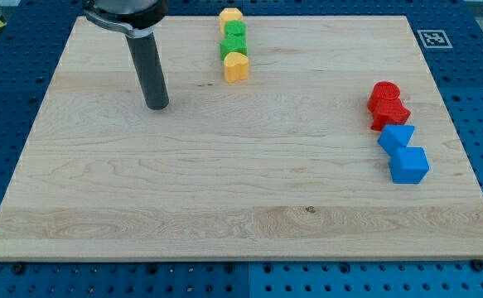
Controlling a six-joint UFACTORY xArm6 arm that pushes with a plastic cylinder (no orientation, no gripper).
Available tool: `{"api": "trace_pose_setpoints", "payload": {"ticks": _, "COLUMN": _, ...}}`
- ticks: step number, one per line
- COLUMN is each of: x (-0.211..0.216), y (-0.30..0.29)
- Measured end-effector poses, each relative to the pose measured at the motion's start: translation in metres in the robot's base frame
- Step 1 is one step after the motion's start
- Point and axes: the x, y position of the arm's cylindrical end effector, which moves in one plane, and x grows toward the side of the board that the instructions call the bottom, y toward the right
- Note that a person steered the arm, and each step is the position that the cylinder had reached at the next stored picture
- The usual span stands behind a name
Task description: Place the yellow heart left to the yellow hexagon
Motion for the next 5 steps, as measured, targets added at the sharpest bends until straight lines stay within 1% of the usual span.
{"api": "trace_pose_setpoints", "payload": {"ticks": 1, "x": 0.000, "y": 0.000}}
{"api": "trace_pose_setpoints", "payload": {"ticks": 2, "x": -0.011, "y": 0.024}}
{"api": "trace_pose_setpoints", "payload": {"ticks": 3, "x": -0.021, "y": 0.096}}
{"api": "trace_pose_setpoints", "payload": {"ticks": 5, "x": -0.022, "y": 0.144}}
